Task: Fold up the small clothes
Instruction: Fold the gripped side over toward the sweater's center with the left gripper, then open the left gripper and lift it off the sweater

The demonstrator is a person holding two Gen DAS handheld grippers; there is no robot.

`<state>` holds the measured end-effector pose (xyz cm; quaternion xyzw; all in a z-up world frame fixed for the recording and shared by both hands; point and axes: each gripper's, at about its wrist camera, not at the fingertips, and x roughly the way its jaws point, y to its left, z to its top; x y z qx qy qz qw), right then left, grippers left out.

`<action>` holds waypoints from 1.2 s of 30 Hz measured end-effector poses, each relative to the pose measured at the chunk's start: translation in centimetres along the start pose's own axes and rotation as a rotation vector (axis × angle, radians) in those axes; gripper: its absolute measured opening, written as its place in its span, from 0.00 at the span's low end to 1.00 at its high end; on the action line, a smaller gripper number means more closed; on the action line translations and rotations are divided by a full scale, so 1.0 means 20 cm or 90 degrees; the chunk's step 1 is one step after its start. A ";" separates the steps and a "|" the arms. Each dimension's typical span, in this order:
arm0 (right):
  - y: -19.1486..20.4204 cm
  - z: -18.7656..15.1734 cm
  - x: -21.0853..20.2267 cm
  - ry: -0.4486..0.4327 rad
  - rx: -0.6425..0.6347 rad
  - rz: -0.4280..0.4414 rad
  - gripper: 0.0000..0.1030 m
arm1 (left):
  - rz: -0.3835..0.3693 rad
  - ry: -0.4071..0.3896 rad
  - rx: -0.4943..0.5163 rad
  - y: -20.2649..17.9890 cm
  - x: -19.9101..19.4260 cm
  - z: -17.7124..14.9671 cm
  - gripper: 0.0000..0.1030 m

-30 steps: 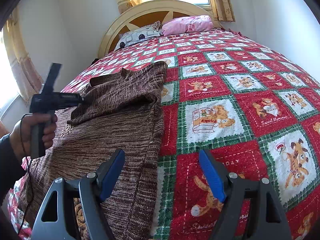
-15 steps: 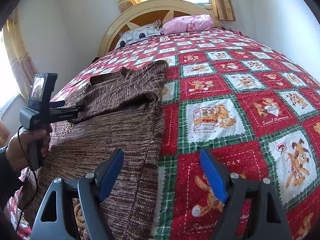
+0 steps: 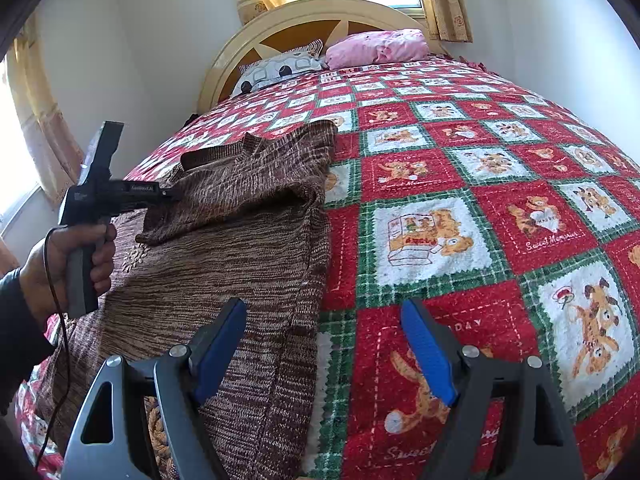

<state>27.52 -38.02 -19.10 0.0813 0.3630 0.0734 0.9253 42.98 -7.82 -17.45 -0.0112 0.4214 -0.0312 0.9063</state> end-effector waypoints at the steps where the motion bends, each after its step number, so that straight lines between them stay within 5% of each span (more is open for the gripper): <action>1: 0.00 0.00 0.00 0.000 0.000 0.000 0.78 | 0.047 -0.031 0.037 -0.04 -0.04 -0.01 0.16; 3: 0.00 0.00 0.00 0.000 0.000 0.000 0.78 | 0.133 -0.085 0.098 -0.10 -0.10 -0.05 0.26; 5: 0.00 0.00 0.00 0.000 0.001 0.001 0.78 | 0.191 -0.087 0.128 -0.10 -0.08 -0.06 0.66; 6: 0.00 0.00 0.00 0.000 0.002 0.002 0.78 | 0.203 -0.082 0.134 -0.09 -0.07 -0.07 0.68; 11: 0.00 0.00 0.00 0.002 0.001 0.002 0.79 | 0.178 -0.061 0.119 -0.02 -0.07 -0.08 0.62; 14: 0.00 0.00 0.01 0.004 0.000 0.001 0.79 | 0.054 -0.033 0.083 0.01 -0.06 -0.07 0.48; 18: 0.00 0.00 0.01 0.003 0.001 0.002 0.79 | -0.040 0.000 0.017 0.02 0.02 0.01 0.45; 19: 0.00 0.00 0.01 0.003 0.002 0.003 0.79 | -0.052 0.012 0.005 0.03 0.05 0.02 0.35; 20: 0.00 0.00 0.01 0.003 0.003 0.005 0.79 | -0.038 0.011 -0.011 0.04 0.07 0.04 0.15; 21: 0.00 0.00 0.01 0.003 0.004 0.006 0.79 | -0.032 0.000 -0.018 0.04 0.06 0.04 0.14; 30: -0.01 0.00 0.02 0.005 0.005 0.010 0.80 | 0.130 -0.135 0.130 -0.16 -0.14 -0.09 0.21; 33: -0.01 0.00 0.01 0.004 0.006 0.012 0.80 | 0.116 -0.121 0.153 -0.16 -0.11 -0.08 0.25; 36: -0.02 0.00 0.01 0.003 0.010 0.017 0.81 | 0.154 -0.084 0.175 -0.14 -0.07 -0.09 0.25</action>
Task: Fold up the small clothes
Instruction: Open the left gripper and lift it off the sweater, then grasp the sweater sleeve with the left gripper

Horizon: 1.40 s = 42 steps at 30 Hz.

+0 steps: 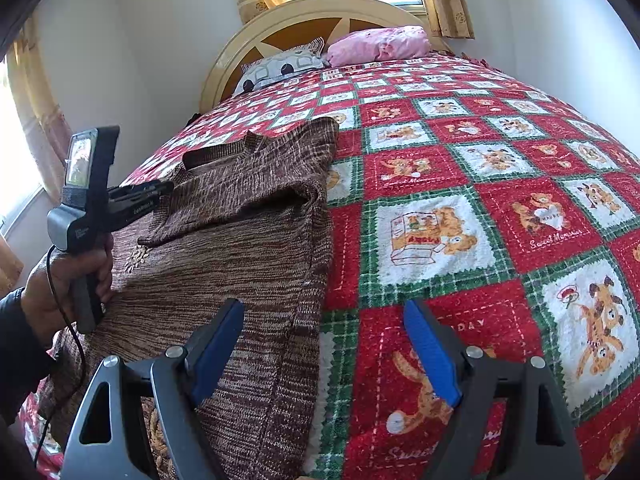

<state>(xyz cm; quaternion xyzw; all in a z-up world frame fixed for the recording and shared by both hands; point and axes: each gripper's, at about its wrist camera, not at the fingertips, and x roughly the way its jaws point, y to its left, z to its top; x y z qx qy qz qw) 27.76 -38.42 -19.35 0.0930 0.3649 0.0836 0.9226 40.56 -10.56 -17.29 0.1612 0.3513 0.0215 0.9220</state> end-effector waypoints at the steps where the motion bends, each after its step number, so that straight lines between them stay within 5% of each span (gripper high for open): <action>1: 0.00 0.00 0.00 0.000 0.002 0.003 0.81 | 0.030 0.037 0.017 0.01 0.05 -0.02 0.25; 5: -0.02 0.00 0.00 -0.002 0.006 0.009 0.81 | 0.070 0.086 -0.014 0.17 0.11 -0.08 0.26; 9: -0.02 0.00 0.00 -0.004 0.008 0.013 0.81 | 0.035 0.107 -0.092 0.43 0.10 -0.18 0.33; 12: -0.02 0.00 -0.01 -0.007 0.010 0.016 0.81 | 0.030 0.077 -0.116 0.57 0.00 -0.25 0.40; 14: -0.02 -0.01 -0.01 -0.010 0.005 0.010 0.81 | 0.037 0.053 -0.127 0.66 -0.06 -0.30 0.69; 16: 0.00 -0.01 -0.01 -0.009 -0.003 -0.001 0.81 | 0.049 0.040 -0.144 0.77 -0.11 -0.36 0.84; 27: 0.34 0.09 -0.06 -0.011 -0.181 -0.154 0.81 | 0.120 0.091 -0.291 1.46 -0.04 -0.67 0.84; 34: 0.69 0.24 -0.10 -0.042 -0.209 -0.070 0.81 | 0.069 0.106 -0.434 1.72 0.08 -0.79 0.79; 36: 0.78 0.22 -0.07 -0.043 -0.227 -0.057 0.81 | 0.054 0.106 -0.452 1.74 0.12 -0.79 0.77; 38: 0.87 0.18 -0.04 -0.042 -0.247 -0.039 0.81 | 0.041 0.115 -0.462 1.75 0.17 -0.78 0.64; 42: 0.96 0.08 -0.01 -0.029 -0.264 -0.007 0.81 | 0.040 0.146 -0.469 1.75 0.28 -0.77 0.61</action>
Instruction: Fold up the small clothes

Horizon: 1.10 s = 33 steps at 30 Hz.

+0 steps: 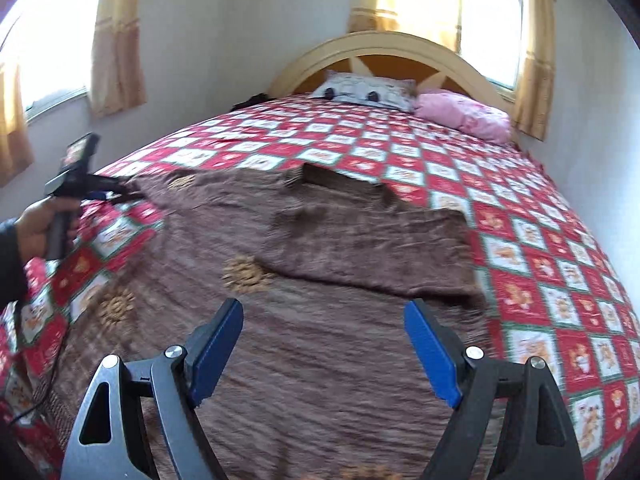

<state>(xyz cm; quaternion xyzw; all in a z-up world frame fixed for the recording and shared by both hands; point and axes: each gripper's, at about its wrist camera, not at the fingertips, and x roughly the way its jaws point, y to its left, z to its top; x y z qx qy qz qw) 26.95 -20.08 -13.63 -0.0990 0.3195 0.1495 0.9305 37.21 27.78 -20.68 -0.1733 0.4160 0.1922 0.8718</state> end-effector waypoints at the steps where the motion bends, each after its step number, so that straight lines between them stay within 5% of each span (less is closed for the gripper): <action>1: 0.01 -0.02 0.01 0.004 -0.001 0.002 0.81 | -0.002 -0.005 0.000 0.00 0.00 0.00 0.61; 3: 0.01 -0.04 0.02 0.008 0.003 0.002 0.81 | -0.025 -0.004 0.011 -0.03 0.01 0.01 0.44; 4: 0.00 -0.06 0.02 0.010 0.007 0.001 0.81 | -0.043 0.000 0.016 -0.04 0.02 0.01 0.14; 7: -0.03 -0.08 0.01 0.013 0.025 -0.005 0.81 | -0.076 0.003 0.007 -0.02 0.02 0.02 0.07; 22: -0.27 -0.20 -0.10 -0.020 0.119 -0.011 0.81 | -0.155 -0.065 -0.043 0.04 -0.29 0.16 0.06; 33: -0.33 -0.28 -0.10 -0.027 0.141 0.000 0.81 | -0.252 -0.094 -0.015 -0.26 -0.52 0.19 0.06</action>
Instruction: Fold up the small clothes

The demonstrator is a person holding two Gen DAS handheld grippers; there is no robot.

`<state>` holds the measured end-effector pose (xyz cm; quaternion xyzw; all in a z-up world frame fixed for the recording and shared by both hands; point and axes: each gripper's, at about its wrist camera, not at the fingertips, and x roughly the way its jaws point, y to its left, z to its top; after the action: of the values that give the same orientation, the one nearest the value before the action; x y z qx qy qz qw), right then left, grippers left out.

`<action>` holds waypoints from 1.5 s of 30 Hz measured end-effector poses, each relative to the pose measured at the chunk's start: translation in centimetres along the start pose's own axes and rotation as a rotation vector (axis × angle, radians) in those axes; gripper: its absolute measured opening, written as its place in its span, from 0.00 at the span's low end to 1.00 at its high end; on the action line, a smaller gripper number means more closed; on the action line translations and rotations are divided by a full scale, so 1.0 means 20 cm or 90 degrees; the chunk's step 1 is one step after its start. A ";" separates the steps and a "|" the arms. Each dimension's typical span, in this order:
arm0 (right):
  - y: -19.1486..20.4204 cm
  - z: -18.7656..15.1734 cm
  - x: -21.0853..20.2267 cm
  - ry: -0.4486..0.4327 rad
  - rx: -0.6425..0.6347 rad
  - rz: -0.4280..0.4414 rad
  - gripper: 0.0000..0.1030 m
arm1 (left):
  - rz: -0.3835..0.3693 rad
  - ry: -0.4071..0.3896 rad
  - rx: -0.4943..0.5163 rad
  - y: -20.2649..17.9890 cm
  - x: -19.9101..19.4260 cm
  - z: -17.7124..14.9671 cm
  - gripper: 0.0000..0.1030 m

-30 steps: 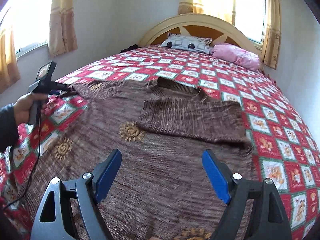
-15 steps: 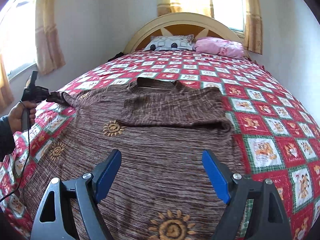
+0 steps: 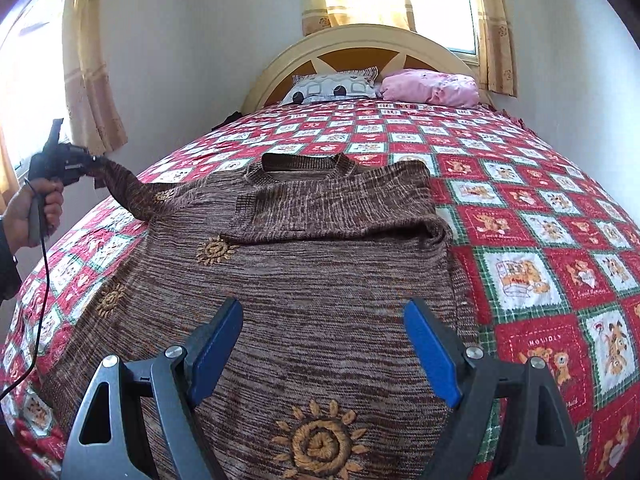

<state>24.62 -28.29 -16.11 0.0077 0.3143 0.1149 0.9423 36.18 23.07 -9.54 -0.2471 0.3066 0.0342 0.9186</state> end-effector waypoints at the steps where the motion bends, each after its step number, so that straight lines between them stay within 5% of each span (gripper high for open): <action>1: -0.01 -0.01 0.00 -0.001 0.004 0.001 0.81 | -0.014 -0.001 0.003 -0.05 -0.01 0.00 0.06; 17: -0.22 -0.04 -0.04 -0.037 0.091 0.007 0.81 | -0.155 0.048 0.086 -0.92 0.11 -0.15 0.06; 24: -0.25 -0.05 -0.03 -0.032 0.121 0.012 0.81 | -0.178 0.097 0.117 -1.18 0.24 -0.33 0.06; 29: -0.25 -0.06 -0.01 -0.024 0.122 0.017 0.81 | -0.147 0.135 0.183 -1.37 0.42 -0.56 0.08; 32: -0.26 -0.06 0.00 -0.020 0.128 0.022 0.81 | -0.100 0.176 0.257 -1.48 0.51 -0.75 0.31; 34: -0.27 -0.06 0.00 -0.018 0.135 0.025 0.81 | -0.116 0.185 0.281 -1.49 0.49 -0.81 0.43; 39: -0.28 -0.07 0.01 -0.010 0.135 0.029 0.81 | -0.089 0.093 0.349 -1.35 0.27 -0.80 0.81; 41: -0.26 -0.06 0.01 -0.008 0.124 0.021 0.81 | -0.021 0.054 0.370 -1.21 0.22 -0.74 0.96; 45: -0.17 0.03 -0.03 0.008 0.066 -0.013 0.81 | 0.156 0.055 0.371 -0.89 0.34 -0.62 0.97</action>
<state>25.30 -31.60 -15.58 0.0528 0.3258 0.0891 0.9397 38.64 0.96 -14.38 0.0639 0.3700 0.0447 0.9257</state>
